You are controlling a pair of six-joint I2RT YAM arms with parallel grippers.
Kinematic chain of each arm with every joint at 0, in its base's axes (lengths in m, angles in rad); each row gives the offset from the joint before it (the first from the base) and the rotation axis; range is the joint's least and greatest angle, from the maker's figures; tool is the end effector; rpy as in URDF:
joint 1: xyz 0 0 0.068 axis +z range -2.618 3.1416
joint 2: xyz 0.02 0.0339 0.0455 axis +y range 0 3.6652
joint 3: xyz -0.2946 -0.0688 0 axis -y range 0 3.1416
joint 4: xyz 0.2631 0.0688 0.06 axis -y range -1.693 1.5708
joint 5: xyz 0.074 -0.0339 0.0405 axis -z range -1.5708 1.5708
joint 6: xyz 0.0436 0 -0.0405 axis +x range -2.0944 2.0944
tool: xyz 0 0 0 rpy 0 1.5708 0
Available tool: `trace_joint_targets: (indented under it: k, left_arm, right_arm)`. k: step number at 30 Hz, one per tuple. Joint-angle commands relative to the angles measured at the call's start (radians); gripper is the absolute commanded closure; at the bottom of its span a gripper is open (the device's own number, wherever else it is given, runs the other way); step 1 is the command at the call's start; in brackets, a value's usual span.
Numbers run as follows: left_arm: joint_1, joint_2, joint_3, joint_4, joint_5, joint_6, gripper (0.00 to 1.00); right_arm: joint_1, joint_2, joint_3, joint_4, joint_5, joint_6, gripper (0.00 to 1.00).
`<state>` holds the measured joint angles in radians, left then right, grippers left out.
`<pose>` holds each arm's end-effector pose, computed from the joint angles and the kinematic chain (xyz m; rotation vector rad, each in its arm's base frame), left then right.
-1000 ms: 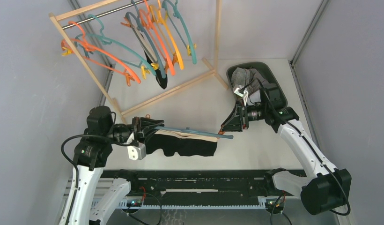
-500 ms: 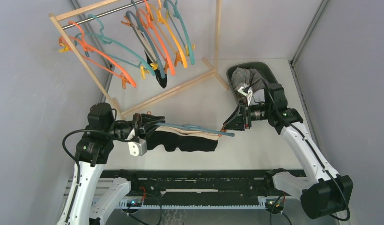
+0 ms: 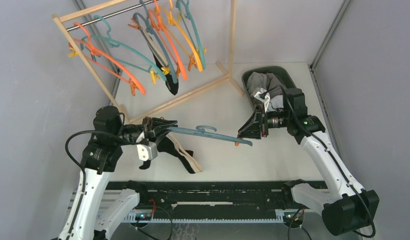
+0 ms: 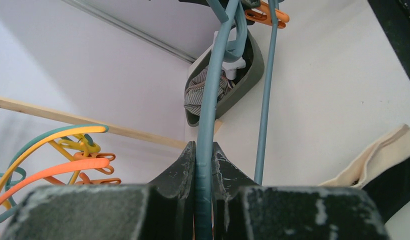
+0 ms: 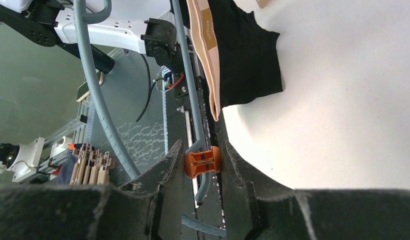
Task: Remove the underwear clipped to the hanger
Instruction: Remove the underwear from the hanger.
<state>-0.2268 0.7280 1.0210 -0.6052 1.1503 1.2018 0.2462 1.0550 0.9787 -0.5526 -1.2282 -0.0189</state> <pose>0.1099 -0.0662 0.4148 1.5639 0.6900 -0.3582 0.1968 0.0918 0.3574 -0.9387 1.8154 1.4585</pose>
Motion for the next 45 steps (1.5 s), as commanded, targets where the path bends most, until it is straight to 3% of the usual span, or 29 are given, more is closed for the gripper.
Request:
trace_joint_targets:
  k: [1,11,16,24,36,45]
  left_arm:
    - [-0.006,-0.017,0.055,0.092,0.010,-0.063,1.00]
    - [-0.006,-0.032,0.023,0.093,-0.022,-0.063,1.00]
    - [-0.008,-0.044,-0.019,0.088,-0.031,-0.061,1.00]
    - [-0.026,-0.051,-0.054,0.091,-0.078,-0.154,1.00]
    - [-0.087,-0.036,-0.041,0.133,-0.168,-0.336,1.00]
    - [-0.121,-0.003,-0.035,0.141,-0.216,-0.382,1.00]
  right_arm:
    - [0.010,-0.021,0.040,-0.018,0.018,-0.041,0.96]
    - [-0.018,-0.029,0.119,-0.055,0.037,-0.045,0.40]
    - [-0.063,-0.038,0.188,-0.055,0.042,-0.027,0.23]
    - [-0.032,-0.106,0.247,-0.098,0.095,-0.157,0.20]
    - [0.261,-0.111,0.250,-0.176,0.376,-0.342,0.24]
    - [0.328,-0.036,0.332,-0.207,0.394,-0.360,0.49]
